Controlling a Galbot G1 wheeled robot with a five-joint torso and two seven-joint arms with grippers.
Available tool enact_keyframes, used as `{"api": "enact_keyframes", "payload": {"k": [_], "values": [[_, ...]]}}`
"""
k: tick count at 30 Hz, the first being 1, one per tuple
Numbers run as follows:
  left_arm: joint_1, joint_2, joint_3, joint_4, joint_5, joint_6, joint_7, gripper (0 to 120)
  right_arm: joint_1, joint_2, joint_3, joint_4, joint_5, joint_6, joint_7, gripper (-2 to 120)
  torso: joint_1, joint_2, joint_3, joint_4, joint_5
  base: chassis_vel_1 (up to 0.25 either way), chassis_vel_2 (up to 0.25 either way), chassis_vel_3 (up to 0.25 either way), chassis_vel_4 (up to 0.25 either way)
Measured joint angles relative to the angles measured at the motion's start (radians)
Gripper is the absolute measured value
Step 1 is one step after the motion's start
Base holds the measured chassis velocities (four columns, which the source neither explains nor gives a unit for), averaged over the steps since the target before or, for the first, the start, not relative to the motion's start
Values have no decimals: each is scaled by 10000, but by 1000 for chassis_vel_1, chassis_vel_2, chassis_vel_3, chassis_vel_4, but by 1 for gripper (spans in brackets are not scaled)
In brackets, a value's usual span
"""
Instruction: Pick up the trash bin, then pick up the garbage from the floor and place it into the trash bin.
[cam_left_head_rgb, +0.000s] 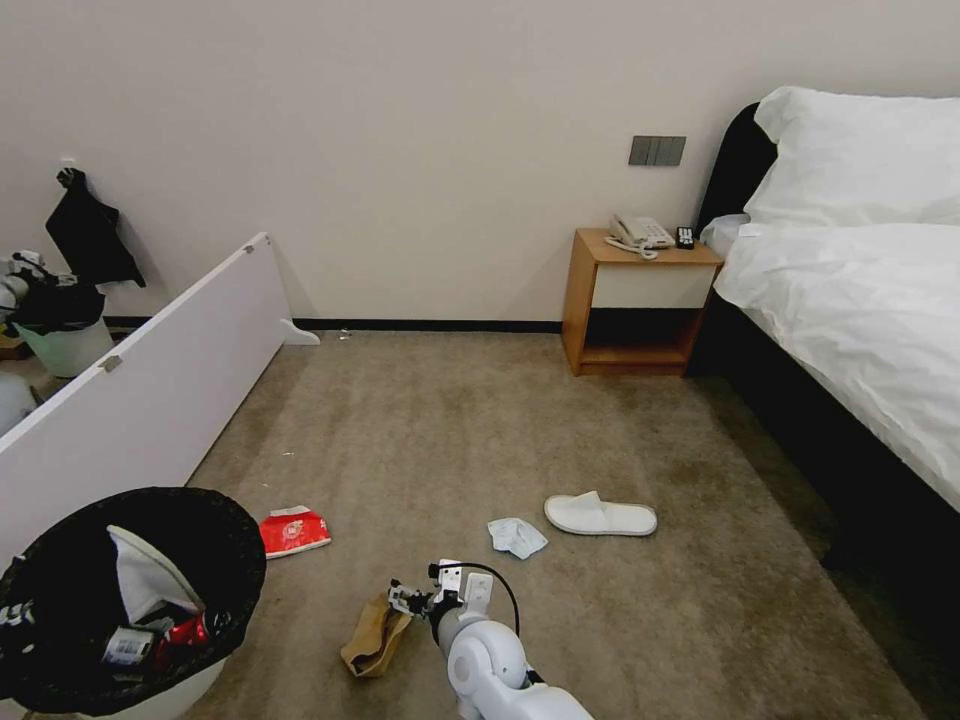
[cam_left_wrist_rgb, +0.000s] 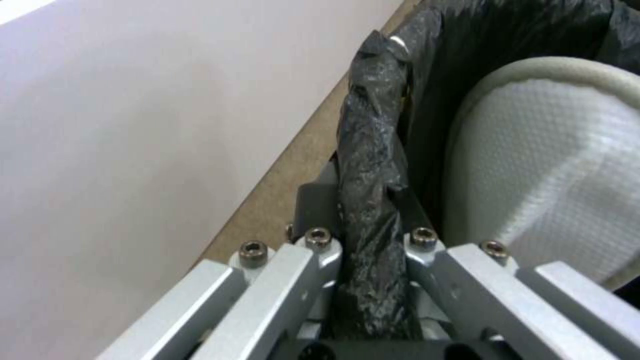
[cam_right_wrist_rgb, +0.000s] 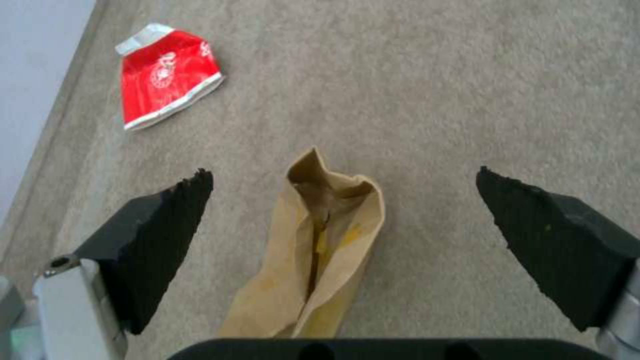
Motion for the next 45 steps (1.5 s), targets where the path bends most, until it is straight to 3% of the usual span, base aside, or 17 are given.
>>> {"api": "enact_keyframes", "payload": {"k": [27,36,39,45], "values": [[142,-215,108,-277,288,-1,-83,4,55,400,1360,-2545,-1094,87,-1668,100,0,-1,0,1,2,0,0,0,0],[160,-215,113,-289,295,0,-90,4,45,395,1381,-2674,-1385,87,-1992,100,0,-1,0,1,1,0,0,0,0],[180,-218,102,-307,284,-1,-92,4,-84,394,682,-2021,-1545,26,-2511,100,0,0,0,3,1,0,0,0,0],[197,-216,53,-337,255,-1,-93,4,-67,390,312,-1956,-1817,22,-2500,100,0,0,0,1,1,0,0,0,0]]}}
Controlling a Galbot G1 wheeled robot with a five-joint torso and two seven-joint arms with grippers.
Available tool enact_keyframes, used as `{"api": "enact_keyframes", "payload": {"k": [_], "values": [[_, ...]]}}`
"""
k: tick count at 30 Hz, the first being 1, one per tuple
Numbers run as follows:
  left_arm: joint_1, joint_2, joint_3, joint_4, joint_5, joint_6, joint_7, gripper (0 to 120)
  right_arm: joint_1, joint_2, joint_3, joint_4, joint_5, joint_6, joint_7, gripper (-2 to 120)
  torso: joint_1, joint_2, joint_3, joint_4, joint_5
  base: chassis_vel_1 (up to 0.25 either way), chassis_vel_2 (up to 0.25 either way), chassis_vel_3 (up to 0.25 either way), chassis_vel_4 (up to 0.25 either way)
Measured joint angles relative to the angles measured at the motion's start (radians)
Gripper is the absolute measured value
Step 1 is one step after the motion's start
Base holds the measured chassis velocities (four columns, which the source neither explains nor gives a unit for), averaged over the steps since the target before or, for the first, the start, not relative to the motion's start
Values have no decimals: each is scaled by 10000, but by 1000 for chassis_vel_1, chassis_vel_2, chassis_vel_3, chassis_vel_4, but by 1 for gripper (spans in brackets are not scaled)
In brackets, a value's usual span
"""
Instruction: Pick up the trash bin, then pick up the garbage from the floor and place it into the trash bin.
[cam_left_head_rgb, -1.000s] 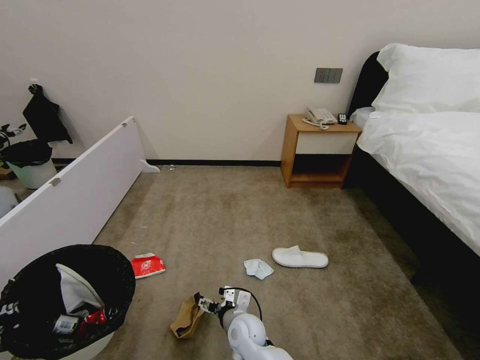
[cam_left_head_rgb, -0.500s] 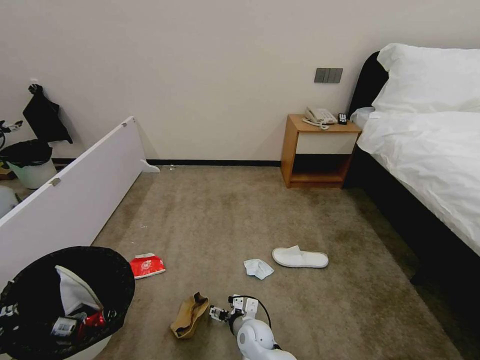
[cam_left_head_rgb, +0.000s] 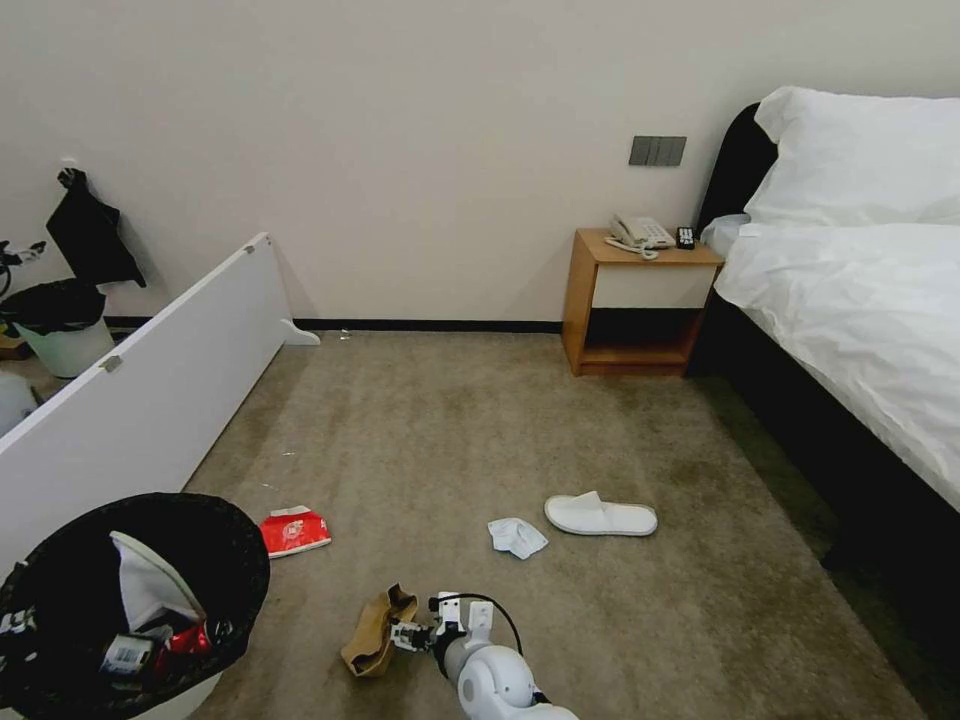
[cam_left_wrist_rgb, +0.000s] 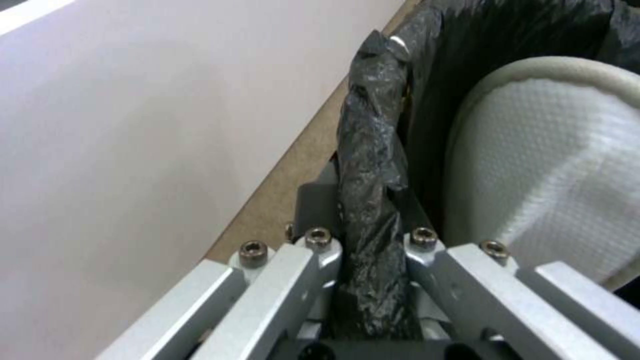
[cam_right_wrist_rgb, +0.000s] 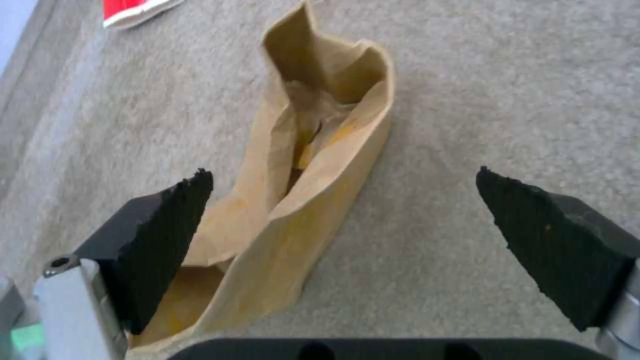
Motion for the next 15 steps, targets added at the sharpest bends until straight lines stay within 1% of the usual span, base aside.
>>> {"api": "enact_keyframes", "payload": {"k": [6,11,15], "values": [[-11,-11,-1,-1,0,0,-3,4,84,-2,-59,-239,-230,4,55,100,0,0,0,0,0,0,0,0,0],[-41,-18,17,-24,12,0,-28,4,205,-4,148,-877,-540,82,58,100,0,0,0,0,-1,0,0,0,0],[-58,-9,40,-32,15,0,-78,4,276,-4,274,-1067,-573,113,36,100,0,0,0,0,0,0,0,0,0]]}}
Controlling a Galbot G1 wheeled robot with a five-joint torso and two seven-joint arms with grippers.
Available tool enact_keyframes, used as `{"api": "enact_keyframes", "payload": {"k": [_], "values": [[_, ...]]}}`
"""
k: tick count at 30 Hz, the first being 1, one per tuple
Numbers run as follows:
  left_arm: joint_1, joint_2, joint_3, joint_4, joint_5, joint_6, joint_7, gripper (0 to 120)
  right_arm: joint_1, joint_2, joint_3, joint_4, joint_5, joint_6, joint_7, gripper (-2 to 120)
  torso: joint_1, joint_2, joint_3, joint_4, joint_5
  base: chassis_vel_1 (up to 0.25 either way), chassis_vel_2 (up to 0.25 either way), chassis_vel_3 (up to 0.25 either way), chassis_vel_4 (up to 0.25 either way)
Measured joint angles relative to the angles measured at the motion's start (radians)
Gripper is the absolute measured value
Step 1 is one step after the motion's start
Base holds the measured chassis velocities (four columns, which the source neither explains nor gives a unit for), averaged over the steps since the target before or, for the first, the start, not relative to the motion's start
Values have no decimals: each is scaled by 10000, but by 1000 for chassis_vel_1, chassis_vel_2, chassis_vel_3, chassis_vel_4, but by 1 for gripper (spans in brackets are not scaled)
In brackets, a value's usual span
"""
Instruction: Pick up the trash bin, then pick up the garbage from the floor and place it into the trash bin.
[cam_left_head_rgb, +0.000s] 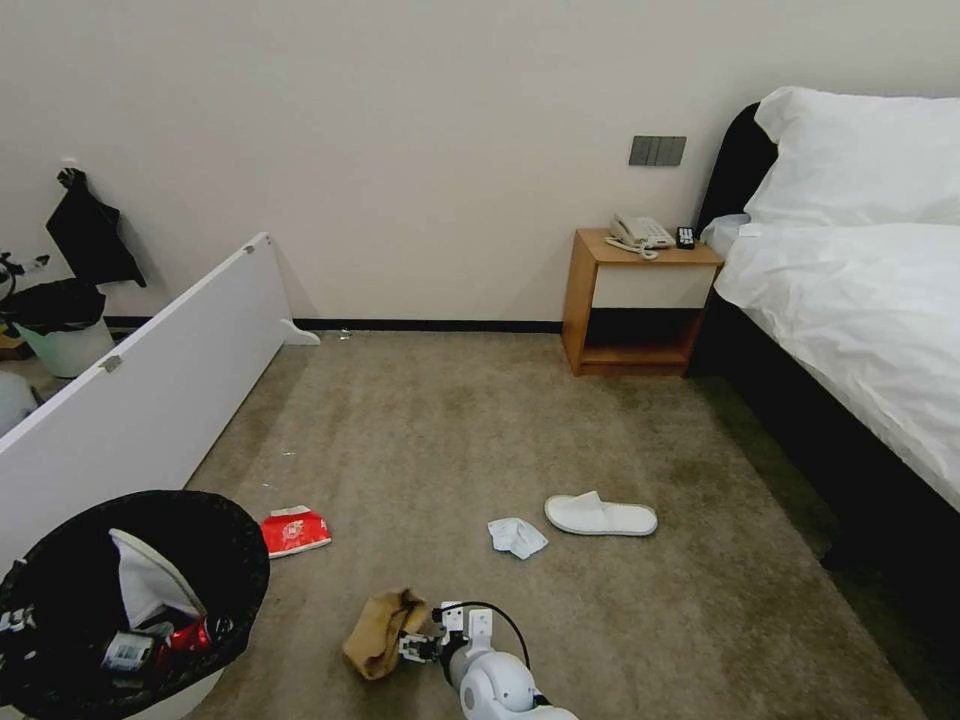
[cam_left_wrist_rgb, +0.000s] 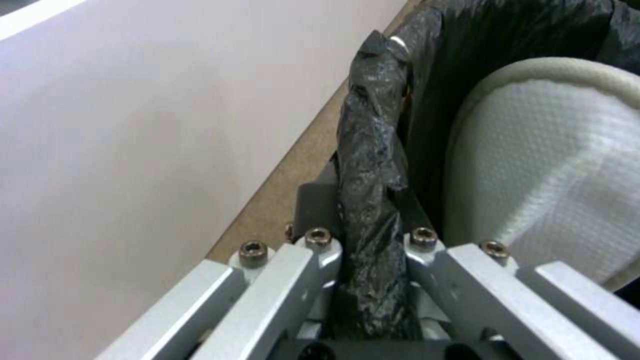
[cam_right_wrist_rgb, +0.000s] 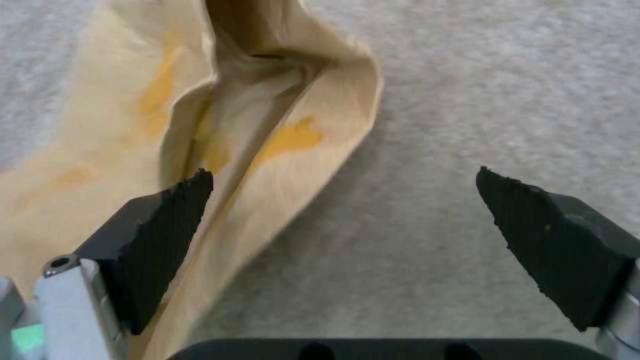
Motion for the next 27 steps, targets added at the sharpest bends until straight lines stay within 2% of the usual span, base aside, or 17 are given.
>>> {"api": "enact_keyframes", "payload": {"k": [6,7,8,10,11,13,16,19,20,27], "values": [[-23,2,55,-52,24,0,-53,4,206,0,64,-216,35,31,-157,98,0,0,0,1,0,0,0,0,0],[-27,2,62,-59,33,0,-57,4,247,0,64,-251,39,32,-256,92,0,0,0,0,0,0,0,0,0],[-30,4,63,-61,36,1,-61,4,251,1,55,-251,37,33,-308,90,0,0,0,1,0,0,0,0,0],[-32,8,63,-62,37,0,-64,4,251,0,51,-251,48,32,-328,90,0,0,0,1,0,0,0,0,0],[-38,20,64,-62,39,0,-71,4,255,0,51,-252,77,32,-344,95,0,0,0,1,0,0,0,0,0],[-45,31,64,-64,39,0,-75,4,273,0,53,-263,87,32,-366,95,0,0,0,1,0,0,0,0,0],[-48,42,64,-70,37,0,-78,4,279,0,53,-266,99,33,-418,88,0,0,0,0,0,0,0,0,0],[-52,49,64,-80,36,0,-85,4,289,0,39,-256,109,34,-457,92,0,0,0,1,0,0,0,0,0],[-52,53,64,-87,33,0,-87,4,302,0,21,-238,110,34,-484,98,0,0,0,0,0,0,0,0,0],[-58,63,64,-94,28,1,-94,4,318,0,-66,-128,-95,35,-524,100,0,0,0,1,0,0,0,0,0]]}}
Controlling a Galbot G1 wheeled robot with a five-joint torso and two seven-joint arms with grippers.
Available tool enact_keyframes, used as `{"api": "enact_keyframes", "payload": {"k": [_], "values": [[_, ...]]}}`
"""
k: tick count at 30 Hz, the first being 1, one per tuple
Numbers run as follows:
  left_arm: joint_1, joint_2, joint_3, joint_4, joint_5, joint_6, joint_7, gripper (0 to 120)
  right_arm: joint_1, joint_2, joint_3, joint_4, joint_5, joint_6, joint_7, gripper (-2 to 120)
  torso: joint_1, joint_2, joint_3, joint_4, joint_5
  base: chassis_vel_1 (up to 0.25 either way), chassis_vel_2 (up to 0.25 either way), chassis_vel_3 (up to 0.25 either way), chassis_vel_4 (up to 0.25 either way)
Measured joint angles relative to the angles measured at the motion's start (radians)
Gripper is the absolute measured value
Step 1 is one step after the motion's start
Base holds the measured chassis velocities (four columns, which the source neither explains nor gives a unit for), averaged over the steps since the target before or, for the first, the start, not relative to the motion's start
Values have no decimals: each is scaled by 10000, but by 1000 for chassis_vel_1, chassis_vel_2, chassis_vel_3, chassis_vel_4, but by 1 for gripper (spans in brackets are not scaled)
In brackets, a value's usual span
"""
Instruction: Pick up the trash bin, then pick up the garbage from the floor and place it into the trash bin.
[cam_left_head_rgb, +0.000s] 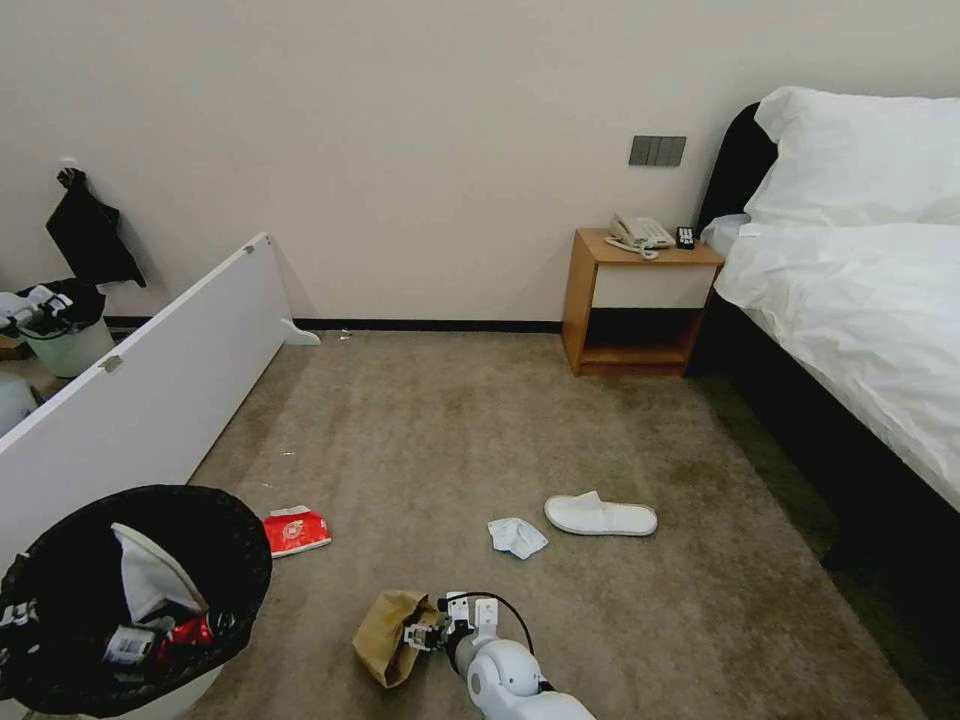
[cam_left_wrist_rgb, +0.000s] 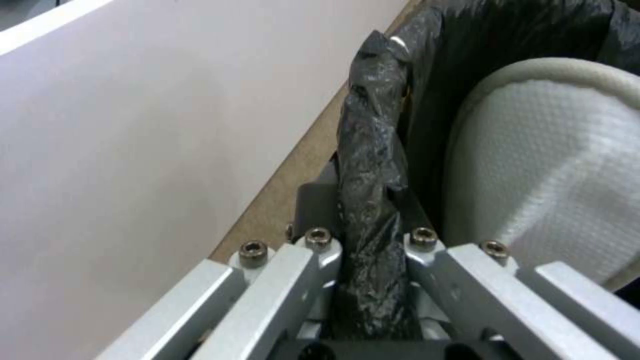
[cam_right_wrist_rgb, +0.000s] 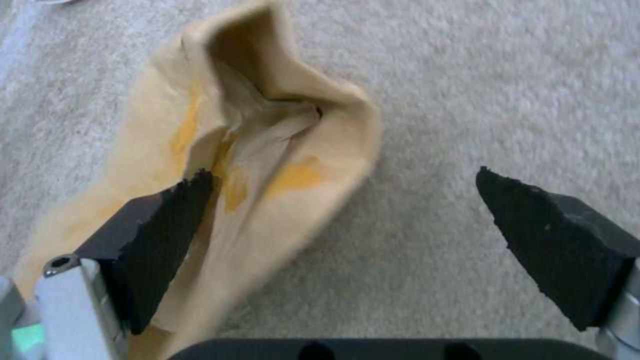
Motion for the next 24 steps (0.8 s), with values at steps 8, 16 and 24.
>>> {"api": "enact_keyframes", "payload": {"k": [8,16,24], "values": [[-1,3,-16,-22,-30,0,-9,4,226,0,-338,83,-1008,-95,-263,100,0,0,0,0,0,0,0,0,0],[31,-2,-55,-29,-47,0,-9,4,448,0,-502,61,-1571,-227,-491,100,0,0,0,0,0,0,0,0,0],[45,-21,-66,-39,-62,0,-9,4,757,0,-511,-1,-1389,-407,-591,100,0,0,0,0,0,0,0,0,0]]}}
